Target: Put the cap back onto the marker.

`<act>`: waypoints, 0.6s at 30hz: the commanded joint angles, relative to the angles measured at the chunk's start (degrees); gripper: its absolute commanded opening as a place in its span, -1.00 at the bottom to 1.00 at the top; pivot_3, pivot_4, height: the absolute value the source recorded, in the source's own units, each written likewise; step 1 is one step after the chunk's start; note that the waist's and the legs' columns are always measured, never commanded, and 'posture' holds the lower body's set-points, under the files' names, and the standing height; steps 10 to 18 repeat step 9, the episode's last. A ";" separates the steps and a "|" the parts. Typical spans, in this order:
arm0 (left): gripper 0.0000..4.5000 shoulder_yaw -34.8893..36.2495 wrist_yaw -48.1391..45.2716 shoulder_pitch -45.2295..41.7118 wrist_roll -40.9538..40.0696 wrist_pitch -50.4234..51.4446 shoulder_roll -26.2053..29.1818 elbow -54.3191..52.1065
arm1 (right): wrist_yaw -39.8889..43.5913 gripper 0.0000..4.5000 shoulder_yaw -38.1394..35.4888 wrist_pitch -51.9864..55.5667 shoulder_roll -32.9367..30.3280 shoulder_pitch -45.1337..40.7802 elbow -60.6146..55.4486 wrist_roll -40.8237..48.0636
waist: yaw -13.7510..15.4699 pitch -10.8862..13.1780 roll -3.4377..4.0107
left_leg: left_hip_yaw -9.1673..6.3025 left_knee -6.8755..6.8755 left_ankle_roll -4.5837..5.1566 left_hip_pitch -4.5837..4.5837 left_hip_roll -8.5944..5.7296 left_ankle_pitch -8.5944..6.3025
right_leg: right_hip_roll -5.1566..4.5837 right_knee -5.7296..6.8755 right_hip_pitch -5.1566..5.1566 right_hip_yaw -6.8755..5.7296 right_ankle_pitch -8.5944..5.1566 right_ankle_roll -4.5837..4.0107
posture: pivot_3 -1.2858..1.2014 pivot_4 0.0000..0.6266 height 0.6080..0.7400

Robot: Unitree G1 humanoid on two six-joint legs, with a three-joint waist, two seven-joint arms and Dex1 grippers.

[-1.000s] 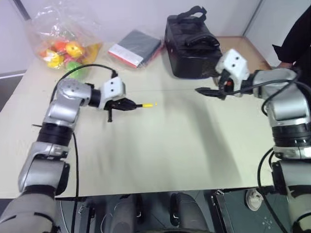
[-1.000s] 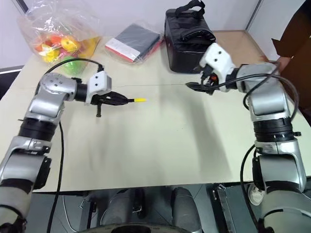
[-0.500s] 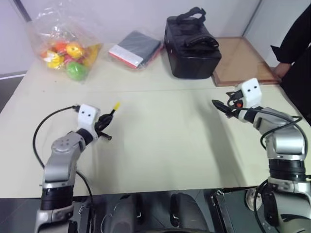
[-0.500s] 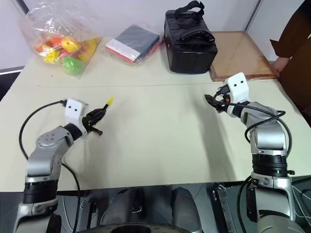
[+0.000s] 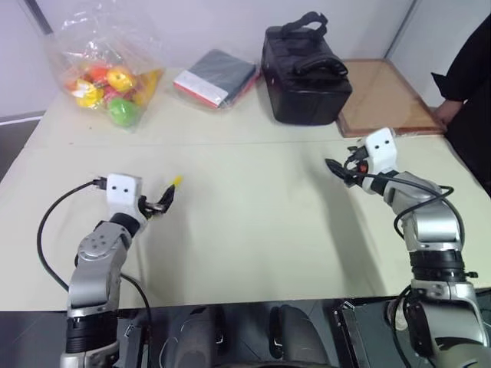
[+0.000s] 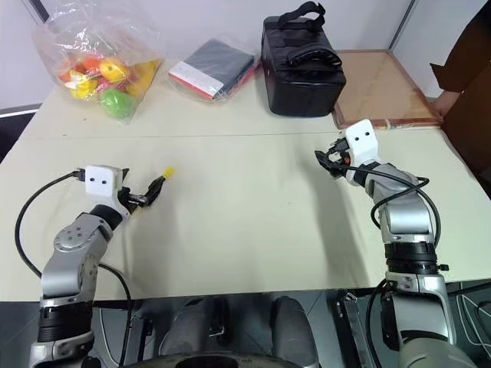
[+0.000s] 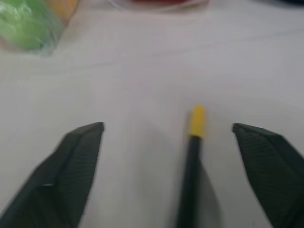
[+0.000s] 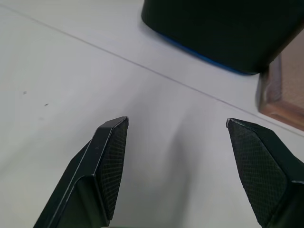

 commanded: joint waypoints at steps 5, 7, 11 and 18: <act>0.93 9.95 -1.17 -3.34 -6.80 3.35 9.83 -2.14 | -2.86 0.51 -5.91 -4.90 -2.86 -1.05 2.60 1.37 | -0.20 0.00 0.00 | 0.04 -0.02 0.00 0.00 -0.01 0.00 | 0.00 -0.02 -0.01 0.00 0.00 0.01 | 0.03 -0.52 1.00; 0.93 13.08 -3.74 -1.14 -7.54 3.39 14.15 0.17 | -1.49 0.51 -8.28 -6.36 -3.82 0.94 1.84 3.10 | -0.27 0.00 0.00 | 0.06 -0.04 -0.01 0.00 0.00 0.00 | 0.00 -0.03 -0.01 0.00 0.00 0.01 | 0.03 -0.52 1.00; 0.93 14.69 -5.17 0.89 -7.82 2.61 16.61 1.73 | 0.33 0.51 -10.13 -6.68 -4.51 3.77 -0.47 5.26 | -0.28 0.00 0.02 | 0.07 -0.07 -0.01 0.01 0.00 0.00 | 0.01 -0.05 -0.02 0.01 -0.01 0.01 | 0.03 -0.52 1.00; 0.93 14.69 -5.17 0.89 -7.82 2.61 16.61 1.73 | 0.33 0.51 -10.13 -6.68 -4.51 3.77 -0.47 5.26 | -0.28 0.00 0.02 | 0.07 -0.07 -0.01 0.01 0.00 0.00 | 0.01 -0.05 -0.02 0.01 -0.01 0.01 | 0.03 -0.52 1.00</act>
